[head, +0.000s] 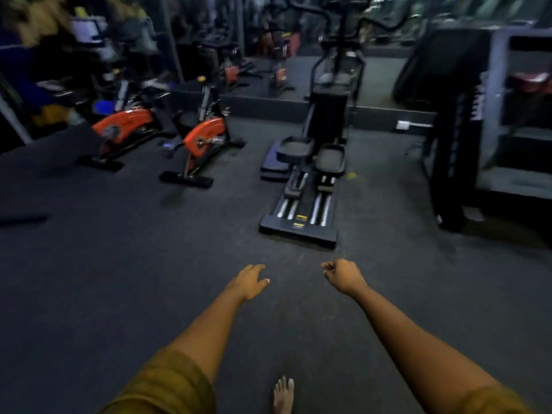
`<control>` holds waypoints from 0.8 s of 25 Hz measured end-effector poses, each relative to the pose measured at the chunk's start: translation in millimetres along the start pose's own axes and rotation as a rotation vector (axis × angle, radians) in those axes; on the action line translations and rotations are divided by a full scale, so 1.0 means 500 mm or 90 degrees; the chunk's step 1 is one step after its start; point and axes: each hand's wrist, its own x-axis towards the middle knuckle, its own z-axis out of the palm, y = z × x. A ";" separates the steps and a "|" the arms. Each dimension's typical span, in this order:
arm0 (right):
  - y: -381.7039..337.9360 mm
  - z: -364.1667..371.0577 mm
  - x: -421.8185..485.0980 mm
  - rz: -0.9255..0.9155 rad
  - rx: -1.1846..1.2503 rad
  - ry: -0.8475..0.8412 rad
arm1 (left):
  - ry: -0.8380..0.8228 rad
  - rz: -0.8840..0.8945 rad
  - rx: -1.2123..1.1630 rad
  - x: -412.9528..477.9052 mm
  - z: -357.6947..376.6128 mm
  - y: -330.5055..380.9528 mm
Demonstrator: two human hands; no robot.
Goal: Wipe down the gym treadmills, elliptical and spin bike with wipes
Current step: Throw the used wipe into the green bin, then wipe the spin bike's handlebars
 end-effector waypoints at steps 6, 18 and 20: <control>0.118 -0.260 0.256 0.102 0.071 0.112 | -0.019 0.151 0.034 0.386 -0.077 0.254; 0.576 -0.666 0.592 0.286 0.146 0.306 | -0.121 0.411 0.147 0.969 -0.008 0.936; 0.666 -0.741 0.627 0.322 0.151 0.304 | -0.134 0.433 0.151 1.030 0.017 1.061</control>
